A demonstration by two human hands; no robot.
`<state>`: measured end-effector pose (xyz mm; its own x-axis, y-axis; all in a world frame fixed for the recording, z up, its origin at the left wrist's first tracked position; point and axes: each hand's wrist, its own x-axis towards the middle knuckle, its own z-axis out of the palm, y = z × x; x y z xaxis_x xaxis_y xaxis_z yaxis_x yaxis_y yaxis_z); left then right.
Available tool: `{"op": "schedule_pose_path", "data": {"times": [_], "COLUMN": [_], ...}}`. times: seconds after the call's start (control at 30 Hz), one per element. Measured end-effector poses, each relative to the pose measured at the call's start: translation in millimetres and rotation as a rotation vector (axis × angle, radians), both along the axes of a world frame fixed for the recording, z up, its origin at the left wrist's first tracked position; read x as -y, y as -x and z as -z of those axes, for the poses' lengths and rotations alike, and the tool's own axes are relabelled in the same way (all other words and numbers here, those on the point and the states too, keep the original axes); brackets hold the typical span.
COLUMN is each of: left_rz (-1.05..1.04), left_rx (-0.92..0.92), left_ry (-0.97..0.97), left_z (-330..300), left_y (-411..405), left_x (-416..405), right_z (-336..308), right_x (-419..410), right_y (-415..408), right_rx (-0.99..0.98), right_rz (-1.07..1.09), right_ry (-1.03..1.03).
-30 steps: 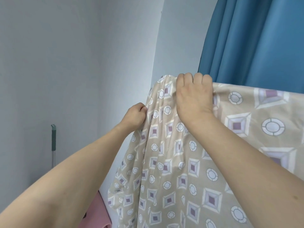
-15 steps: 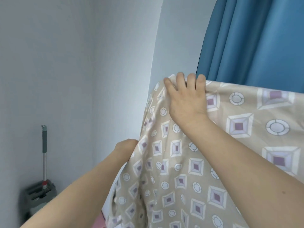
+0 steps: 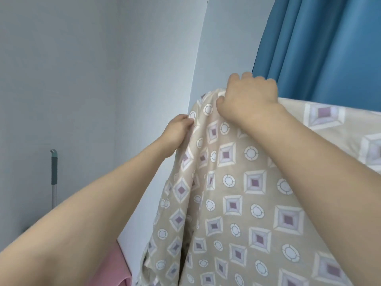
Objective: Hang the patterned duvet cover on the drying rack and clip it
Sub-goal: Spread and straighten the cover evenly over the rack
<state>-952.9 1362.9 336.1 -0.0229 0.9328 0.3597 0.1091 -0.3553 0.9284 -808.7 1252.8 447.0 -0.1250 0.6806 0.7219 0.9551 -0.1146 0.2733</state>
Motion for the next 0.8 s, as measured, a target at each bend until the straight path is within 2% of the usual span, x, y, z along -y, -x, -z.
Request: {"op": "schedule_pose_path", "data": {"times": [0.07,0.17,0.23,0.33,0.43,0.63,0.8], "left_rz": [-0.129,-0.452,-0.582,-0.605,-0.57,-0.456,-0.315], "left_rx": [-0.137,-0.47,-0.638,-0.855,-0.967,-1.26,-1.41], "left_ry": [-0.157,-0.326,-0.363,-0.406,-0.437,-0.284,0.07], "left_z": [-5.6,13.7,24.8,29.3,35.5,87.4,145.1], "left_y": [-10.4,-14.2,-12.2,-13.2,-18.3,-27.9,-17.6], "left_x": [6.7,8.0,6.8,8.2,14.3,31.2,35.0], "right_z": [-4.5,7.9,16.5,22.8,28.9,28.1,10.3], "right_x": [1.2,-3.1,-9.4,-15.8,-17.2,-10.6,0.4], "right_y": [-3.7,-9.1,-13.4,-17.6,-16.6,-10.7,-26.7], "right_rx": [0.015,0.095,0.127,0.206,0.247,0.209,0.075], "right_rz": [0.057,0.029,0.04,0.081,0.09,-0.052,0.023], "right_ry": [0.101,-0.002,-0.075,-0.121,-0.156,-0.057,-0.004]}}
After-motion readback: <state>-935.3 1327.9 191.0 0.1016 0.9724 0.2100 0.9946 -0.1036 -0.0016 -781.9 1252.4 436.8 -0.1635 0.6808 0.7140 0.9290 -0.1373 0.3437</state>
